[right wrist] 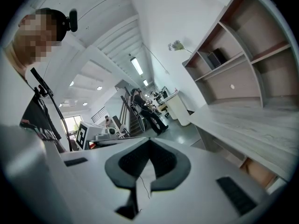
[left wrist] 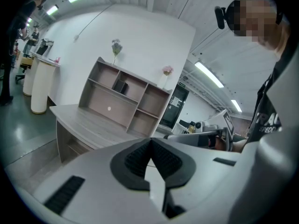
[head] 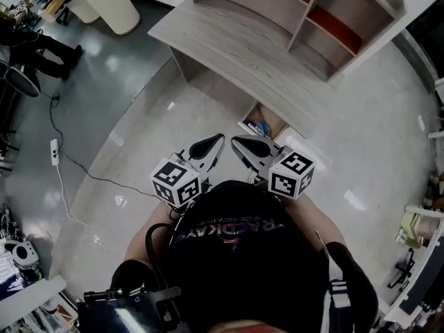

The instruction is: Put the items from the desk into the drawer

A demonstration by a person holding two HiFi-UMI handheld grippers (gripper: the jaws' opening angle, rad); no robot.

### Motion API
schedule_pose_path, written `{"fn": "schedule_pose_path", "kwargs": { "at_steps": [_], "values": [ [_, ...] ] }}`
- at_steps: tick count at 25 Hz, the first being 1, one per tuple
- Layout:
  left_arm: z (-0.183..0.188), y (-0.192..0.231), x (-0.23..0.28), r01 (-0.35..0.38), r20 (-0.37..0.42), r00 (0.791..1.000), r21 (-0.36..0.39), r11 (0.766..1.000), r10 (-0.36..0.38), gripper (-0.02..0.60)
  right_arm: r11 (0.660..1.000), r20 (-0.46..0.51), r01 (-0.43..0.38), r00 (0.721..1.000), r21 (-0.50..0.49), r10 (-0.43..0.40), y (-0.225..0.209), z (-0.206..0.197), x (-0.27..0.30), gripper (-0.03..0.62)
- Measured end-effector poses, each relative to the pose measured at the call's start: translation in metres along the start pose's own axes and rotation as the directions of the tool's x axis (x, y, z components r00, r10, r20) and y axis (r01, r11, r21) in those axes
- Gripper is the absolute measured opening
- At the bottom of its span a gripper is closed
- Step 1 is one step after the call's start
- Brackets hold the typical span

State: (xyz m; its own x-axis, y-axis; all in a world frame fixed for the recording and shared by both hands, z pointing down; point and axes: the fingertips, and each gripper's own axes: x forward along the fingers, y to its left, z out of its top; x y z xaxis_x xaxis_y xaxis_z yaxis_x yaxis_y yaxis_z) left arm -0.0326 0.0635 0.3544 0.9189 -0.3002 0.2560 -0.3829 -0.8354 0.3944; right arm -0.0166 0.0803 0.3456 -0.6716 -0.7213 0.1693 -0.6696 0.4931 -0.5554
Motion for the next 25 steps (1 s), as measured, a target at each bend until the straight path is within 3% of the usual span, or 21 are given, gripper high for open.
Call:
{"fn": "schedule_pose_path", "kwargs": {
  "at_steps": [25],
  "values": [
    [-0.0036,-0.0003,-0.0011,-0.001,-0.003,1.000,-0.025,1.000,0.001,0.011,1.000,-0.013,0.001,1.000,0.000,-0.001,0.0014,-0.0028,-0.0011,0.017]
  ]
}}
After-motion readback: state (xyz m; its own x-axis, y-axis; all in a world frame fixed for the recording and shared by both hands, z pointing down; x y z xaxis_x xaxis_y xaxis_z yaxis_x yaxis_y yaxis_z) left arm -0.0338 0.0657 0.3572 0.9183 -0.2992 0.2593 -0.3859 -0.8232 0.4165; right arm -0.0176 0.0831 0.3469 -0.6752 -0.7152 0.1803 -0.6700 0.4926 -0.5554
